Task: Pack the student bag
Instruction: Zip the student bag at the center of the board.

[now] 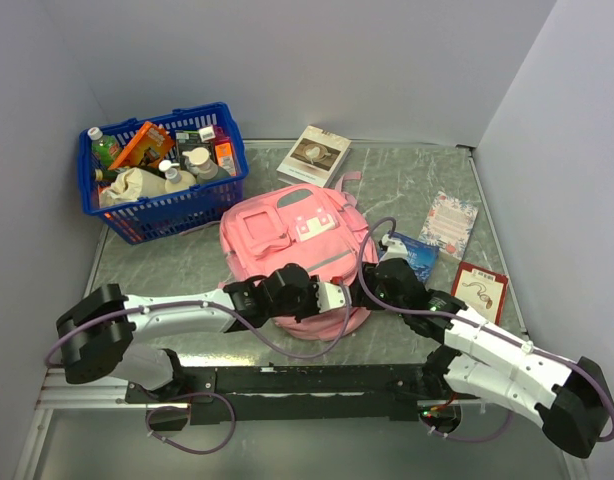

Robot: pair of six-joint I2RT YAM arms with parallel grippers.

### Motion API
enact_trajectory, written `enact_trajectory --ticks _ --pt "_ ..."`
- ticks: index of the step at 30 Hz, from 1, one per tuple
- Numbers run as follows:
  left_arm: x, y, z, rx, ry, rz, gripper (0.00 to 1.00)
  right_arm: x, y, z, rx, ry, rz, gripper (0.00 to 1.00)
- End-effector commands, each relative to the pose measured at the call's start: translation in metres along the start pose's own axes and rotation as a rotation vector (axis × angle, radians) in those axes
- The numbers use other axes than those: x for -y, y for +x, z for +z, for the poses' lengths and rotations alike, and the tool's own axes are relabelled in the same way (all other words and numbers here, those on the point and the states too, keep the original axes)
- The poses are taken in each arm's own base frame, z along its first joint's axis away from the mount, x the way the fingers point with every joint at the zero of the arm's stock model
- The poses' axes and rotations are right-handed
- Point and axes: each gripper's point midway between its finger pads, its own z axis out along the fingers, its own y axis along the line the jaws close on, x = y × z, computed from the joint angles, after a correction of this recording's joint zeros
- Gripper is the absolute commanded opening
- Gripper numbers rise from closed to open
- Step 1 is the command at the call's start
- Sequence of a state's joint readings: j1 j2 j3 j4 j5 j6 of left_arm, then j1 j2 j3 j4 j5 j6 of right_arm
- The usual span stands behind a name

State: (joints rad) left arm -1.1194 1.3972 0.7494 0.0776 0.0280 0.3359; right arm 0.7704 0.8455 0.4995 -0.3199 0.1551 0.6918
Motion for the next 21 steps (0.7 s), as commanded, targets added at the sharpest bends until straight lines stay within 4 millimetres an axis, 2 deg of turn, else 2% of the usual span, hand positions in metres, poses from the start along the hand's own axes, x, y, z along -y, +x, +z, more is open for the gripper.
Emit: enact_trajectory --ticks 1,5,11,15,21 --pt "-0.044 -0.051 -0.026 0.082 -0.138 0.002 0.01 -0.028 -0.031 -0.011 0.09 -0.08 0.032 0.57" --pt "-0.054 -0.065 -0.04 0.085 -0.151 0.008 0.01 -0.027 -0.035 -0.018 0.103 -0.081 0.036 0.57" --pt "-0.05 -0.058 -0.047 0.068 -0.144 0.007 0.01 -0.038 -0.053 -0.033 0.154 -0.116 0.033 0.59" --pt "-0.052 -0.062 -0.049 0.082 -0.15 0.01 0.01 -0.05 -0.058 -0.038 0.157 -0.149 0.062 0.58" --pt "-0.057 -0.072 -0.05 0.104 -0.163 0.028 0.01 -0.059 -0.043 -0.034 0.105 -0.165 0.089 0.57"
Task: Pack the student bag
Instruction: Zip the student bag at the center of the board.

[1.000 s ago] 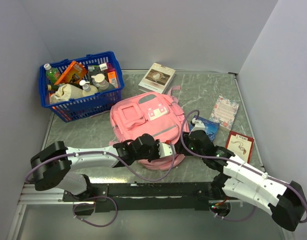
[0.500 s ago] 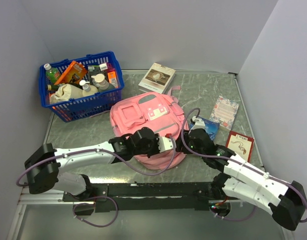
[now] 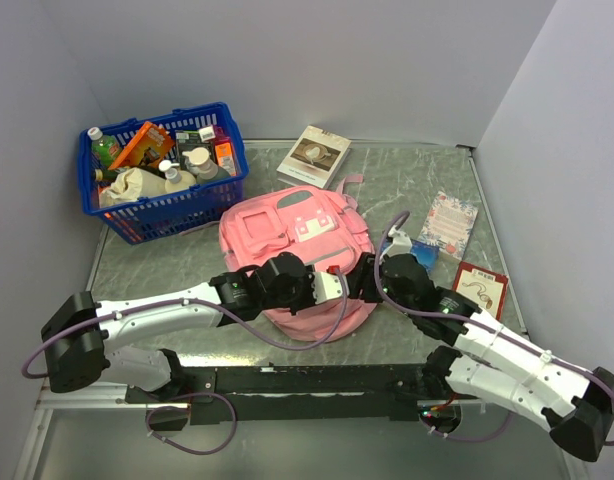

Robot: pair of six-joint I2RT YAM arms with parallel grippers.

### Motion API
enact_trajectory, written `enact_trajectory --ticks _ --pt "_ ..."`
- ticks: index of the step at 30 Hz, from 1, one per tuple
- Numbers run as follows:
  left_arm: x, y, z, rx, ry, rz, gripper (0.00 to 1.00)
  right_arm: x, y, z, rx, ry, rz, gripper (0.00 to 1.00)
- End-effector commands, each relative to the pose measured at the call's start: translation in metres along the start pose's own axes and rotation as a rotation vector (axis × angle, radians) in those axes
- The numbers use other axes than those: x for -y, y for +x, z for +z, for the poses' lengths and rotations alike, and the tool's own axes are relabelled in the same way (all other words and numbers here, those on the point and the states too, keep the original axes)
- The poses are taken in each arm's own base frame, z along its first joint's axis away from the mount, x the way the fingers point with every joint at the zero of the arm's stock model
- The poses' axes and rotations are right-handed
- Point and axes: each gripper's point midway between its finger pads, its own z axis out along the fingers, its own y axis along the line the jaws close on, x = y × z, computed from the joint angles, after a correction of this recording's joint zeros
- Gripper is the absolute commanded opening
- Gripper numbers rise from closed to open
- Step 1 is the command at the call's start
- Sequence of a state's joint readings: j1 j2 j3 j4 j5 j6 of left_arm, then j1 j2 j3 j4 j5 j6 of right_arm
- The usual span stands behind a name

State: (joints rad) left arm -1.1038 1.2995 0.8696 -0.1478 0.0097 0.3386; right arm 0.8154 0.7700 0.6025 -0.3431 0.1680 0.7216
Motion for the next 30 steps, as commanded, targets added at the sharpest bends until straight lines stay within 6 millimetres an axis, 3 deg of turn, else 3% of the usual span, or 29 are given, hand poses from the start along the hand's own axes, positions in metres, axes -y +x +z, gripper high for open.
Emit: enact_trajectory --ticks 1,5,17,21,30 --pt "-0.039 -0.045 -0.016 0.126 -0.14 0.034 0.01 -0.018 -0.002 0.0 -0.002 -0.04 0.066 0.57" --pt "-0.042 -0.051 -0.018 0.146 -0.151 0.037 0.01 -0.014 0.01 0.002 -0.022 -0.008 0.098 0.57" --pt "-0.041 -0.071 -0.026 0.193 -0.122 0.03 0.01 0.005 0.013 0.029 0.002 0.137 0.156 0.54" --pt "-0.04 -0.069 -0.028 0.19 -0.122 0.03 0.01 0.024 0.014 0.019 0.001 0.22 0.138 0.52" --pt "-0.038 -0.062 -0.028 0.19 -0.121 0.037 0.01 0.044 0.023 -0.001 0.009 0.233 0.115 0.51"
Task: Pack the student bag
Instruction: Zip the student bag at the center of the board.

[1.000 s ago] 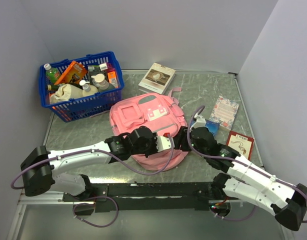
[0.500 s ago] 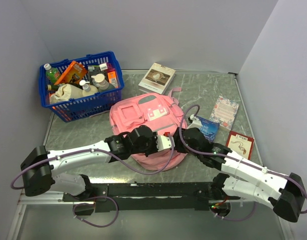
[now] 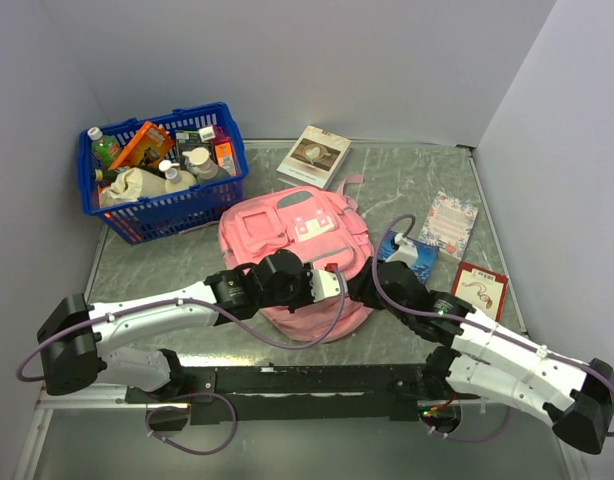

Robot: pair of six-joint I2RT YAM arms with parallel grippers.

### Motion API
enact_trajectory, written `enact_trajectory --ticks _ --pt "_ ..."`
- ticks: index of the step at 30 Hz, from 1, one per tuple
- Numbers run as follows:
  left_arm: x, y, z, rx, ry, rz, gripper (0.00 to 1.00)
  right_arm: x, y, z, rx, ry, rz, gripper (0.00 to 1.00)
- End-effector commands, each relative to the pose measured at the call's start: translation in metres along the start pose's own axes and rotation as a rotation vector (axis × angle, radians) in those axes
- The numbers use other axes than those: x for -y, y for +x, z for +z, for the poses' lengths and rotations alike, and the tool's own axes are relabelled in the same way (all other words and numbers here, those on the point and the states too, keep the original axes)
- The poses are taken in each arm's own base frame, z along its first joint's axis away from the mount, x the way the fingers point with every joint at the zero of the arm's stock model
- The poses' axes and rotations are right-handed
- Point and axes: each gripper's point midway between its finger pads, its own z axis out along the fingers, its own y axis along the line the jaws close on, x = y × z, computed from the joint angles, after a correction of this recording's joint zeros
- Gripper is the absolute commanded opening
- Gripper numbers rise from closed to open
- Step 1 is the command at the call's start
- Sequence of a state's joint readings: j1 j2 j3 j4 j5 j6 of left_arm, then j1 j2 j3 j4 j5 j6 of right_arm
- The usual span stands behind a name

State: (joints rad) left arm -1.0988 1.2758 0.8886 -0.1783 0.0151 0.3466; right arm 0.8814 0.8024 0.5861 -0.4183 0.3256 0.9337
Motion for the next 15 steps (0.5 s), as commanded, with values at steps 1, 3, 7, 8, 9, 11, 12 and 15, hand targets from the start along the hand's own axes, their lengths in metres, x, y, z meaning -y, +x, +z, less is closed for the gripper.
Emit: enact_trajectory --ticks 1,3,7,8,9,11,12,15 --pt "-0.034 -0.054 -0.019 0.178 -0.12 0.032 0.01 0.026 0.004 -0.002 0.004 0.091 -0.033 0.51" --pt "-0.034 -0.056 -0.019 0.178 -0.118 0.033 0.01 0.026 0.003 -0.002 -0.002 0.106 -0.052 0.51" --pt "-0.035 -0.058 -0.017 0.181 -0.116 0.028 0.01 -0.007 -0.017 -0.014 0.076 0.031 -0.097 0.52" --pt "-0.034 -0.057 -0.016 0.18 -0.113 0.026 0.01 -0.012 -0.018 -0.017 0.082 0.017 -0.11 0.52" --pt "-0.034 -0.057 -0.015 0.179 -0.113 0.025 0.01 -0.018 -0.021 -0.018 0.094 -0.001 -0.109 0.52" --pt "-0.034 -0.058 -0.014 0.184 -0.112 0.027 0.01 -0.026 -0.019 -0.02 0.091 -0.024 -0.108 0.52" --pt "-0.034 -0.059 -0.013 0.186 -0.114 0.026 0.01 -0.03 -0.019 -0.02 0.093 -0.037 -0.097 0.53" --pt "-0.036 -0.065 -0.015 0.199 -0.117 0.02 0.01 -0.034 -0.01 -0.013 0.075 -0.069 -0.08 0.54"
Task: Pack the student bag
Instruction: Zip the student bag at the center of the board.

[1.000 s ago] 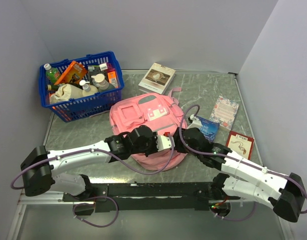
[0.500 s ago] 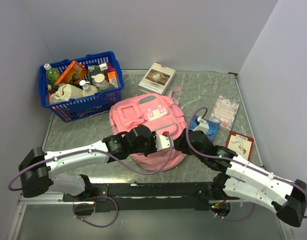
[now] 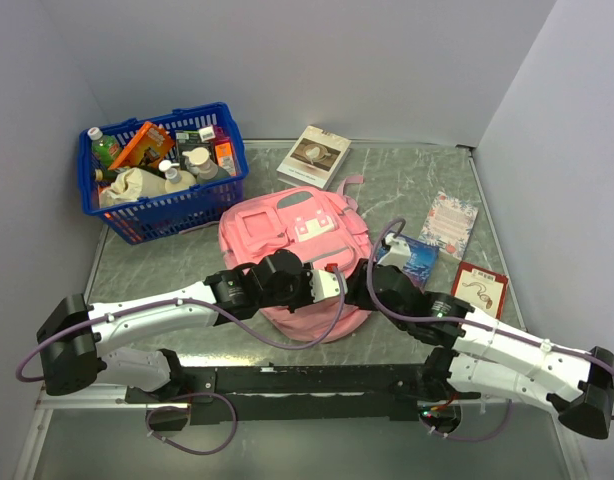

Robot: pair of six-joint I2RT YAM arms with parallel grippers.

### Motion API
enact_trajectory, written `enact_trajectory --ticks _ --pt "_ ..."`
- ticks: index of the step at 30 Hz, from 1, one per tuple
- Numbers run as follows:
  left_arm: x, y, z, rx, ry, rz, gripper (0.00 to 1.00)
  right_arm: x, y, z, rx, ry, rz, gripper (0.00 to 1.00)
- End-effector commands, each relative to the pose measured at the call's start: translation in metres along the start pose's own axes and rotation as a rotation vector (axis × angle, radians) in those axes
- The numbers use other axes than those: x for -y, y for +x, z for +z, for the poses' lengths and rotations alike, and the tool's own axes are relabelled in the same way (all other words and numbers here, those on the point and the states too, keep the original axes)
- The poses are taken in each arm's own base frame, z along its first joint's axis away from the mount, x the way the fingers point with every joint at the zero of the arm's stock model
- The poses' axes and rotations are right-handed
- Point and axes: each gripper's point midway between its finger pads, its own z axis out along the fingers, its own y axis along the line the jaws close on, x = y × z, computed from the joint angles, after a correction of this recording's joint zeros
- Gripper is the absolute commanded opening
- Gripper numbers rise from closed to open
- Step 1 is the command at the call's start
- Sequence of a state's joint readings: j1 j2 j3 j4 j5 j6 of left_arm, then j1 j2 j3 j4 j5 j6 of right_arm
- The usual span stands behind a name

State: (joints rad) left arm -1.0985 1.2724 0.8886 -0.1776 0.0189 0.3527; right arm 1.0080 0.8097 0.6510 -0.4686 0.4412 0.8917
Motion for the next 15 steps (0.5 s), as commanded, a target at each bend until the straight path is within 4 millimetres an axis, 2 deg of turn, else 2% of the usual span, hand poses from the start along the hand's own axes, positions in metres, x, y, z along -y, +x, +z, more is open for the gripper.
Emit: enact_trajectory --ticks 1,7,15 --pt "-0.036 -0.064 -0.014 0.193 -0.12 0.013 0.01 -0.013 -0.009 0.005 0.042 -0.033 0.029 0.54" --pt "-0.04 -0.073 -0.019 0.203 -0.124 0.004 0.01 -0.01 -0.001 0.021 -0.004 0.049 -0.01 0.54" --pt "-0.04 -0.074 -0.02 0.207 -0.126 0.007 0.01 0.011 0.004 0.017 0.001 0.093 0.016 0.53"
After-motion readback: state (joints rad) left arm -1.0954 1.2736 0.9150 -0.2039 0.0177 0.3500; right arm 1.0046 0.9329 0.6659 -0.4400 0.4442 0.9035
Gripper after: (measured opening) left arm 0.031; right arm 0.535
